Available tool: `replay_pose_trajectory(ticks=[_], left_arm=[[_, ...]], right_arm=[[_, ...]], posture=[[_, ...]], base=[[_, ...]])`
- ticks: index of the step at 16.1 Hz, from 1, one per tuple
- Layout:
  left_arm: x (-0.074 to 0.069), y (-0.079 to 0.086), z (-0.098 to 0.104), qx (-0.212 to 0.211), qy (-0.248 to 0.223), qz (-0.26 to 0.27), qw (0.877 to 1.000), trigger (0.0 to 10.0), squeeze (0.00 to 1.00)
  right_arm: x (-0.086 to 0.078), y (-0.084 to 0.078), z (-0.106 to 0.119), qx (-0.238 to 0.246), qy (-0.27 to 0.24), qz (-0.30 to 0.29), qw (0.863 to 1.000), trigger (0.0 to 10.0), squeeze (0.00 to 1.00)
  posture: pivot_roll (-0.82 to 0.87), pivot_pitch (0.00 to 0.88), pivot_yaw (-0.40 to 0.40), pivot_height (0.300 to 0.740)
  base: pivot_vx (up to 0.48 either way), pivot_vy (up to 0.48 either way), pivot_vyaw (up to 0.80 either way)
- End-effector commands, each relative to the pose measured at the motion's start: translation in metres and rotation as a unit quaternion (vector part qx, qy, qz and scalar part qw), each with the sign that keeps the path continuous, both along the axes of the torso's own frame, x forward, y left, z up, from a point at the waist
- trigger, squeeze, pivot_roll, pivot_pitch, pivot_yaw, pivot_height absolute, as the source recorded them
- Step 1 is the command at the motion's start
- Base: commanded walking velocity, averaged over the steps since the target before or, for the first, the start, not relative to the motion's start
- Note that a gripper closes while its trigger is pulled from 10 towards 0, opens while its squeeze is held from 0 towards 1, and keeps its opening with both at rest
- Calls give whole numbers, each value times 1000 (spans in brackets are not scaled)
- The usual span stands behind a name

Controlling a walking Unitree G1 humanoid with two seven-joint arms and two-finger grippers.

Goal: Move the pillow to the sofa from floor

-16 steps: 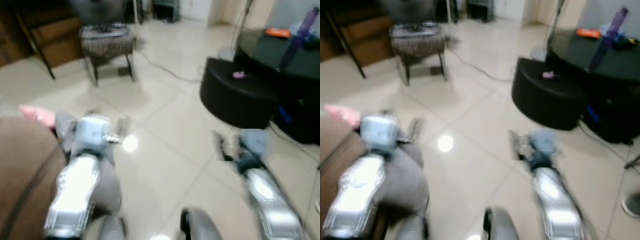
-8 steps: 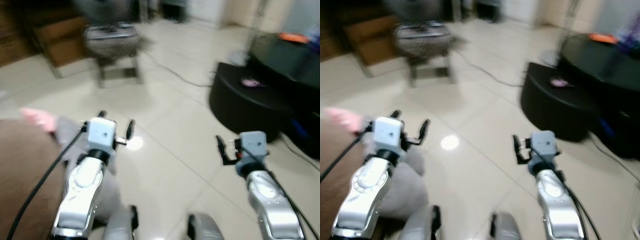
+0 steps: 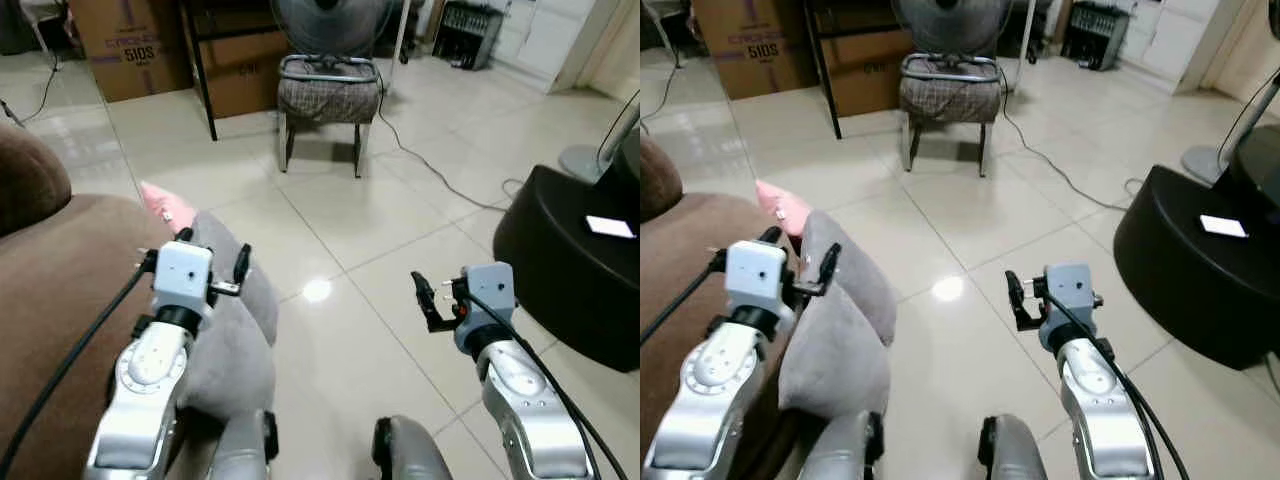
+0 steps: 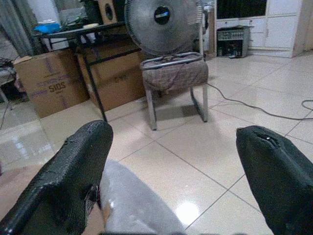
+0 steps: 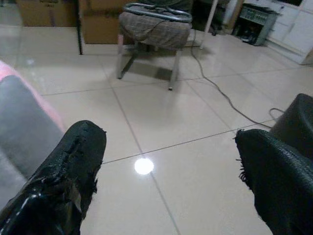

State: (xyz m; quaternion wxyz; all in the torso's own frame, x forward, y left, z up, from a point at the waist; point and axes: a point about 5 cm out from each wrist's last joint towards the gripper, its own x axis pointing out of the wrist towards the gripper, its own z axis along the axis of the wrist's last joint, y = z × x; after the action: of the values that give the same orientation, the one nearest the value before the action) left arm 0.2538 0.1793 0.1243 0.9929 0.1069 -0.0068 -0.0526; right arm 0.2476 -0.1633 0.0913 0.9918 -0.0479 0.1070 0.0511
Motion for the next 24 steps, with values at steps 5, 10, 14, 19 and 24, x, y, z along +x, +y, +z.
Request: replay_pose_trajectory(ticks=[5, 10, 14, 19, 24], left_arm=[[2, 1, -2, -1, 12, 2, 1000, 10000, 0], [12, 7, -23, 25, 56, 19, 998, 10000, 0], [27, 20, -47, 14, 119, 60, 991, 10000, 0], [48, 37, -75, -11, 180, 118, 977, 10000, 1000], [60, 58, -77, -6, 195, 138, 971, 10000, 0]], right_arm=[[0, -4, 1, 7, 0, 10, 1000, 10000, 0], [2, -4, 1, -5, -1, 29, 1000, 10000, 0], [6, -2, 4, -13, 10, 80, 997, 10000, 0], [10, 1, 10, -45, 41, 200, 978, 10000, 0], [9, 12, 30, -49, 37, 295, 954, 10000, 0]], posture=[[16, 0, -23, 608], [-6, 0, -21, 553], [-9, 0, -45, 523], [-8, 0, -95, 523], [-70, 28, -72, 523]], base=[[0, 0, 0], [0, 0, 0], [0, 0, 0], [0, 0, 0], [0, 0, 0]])
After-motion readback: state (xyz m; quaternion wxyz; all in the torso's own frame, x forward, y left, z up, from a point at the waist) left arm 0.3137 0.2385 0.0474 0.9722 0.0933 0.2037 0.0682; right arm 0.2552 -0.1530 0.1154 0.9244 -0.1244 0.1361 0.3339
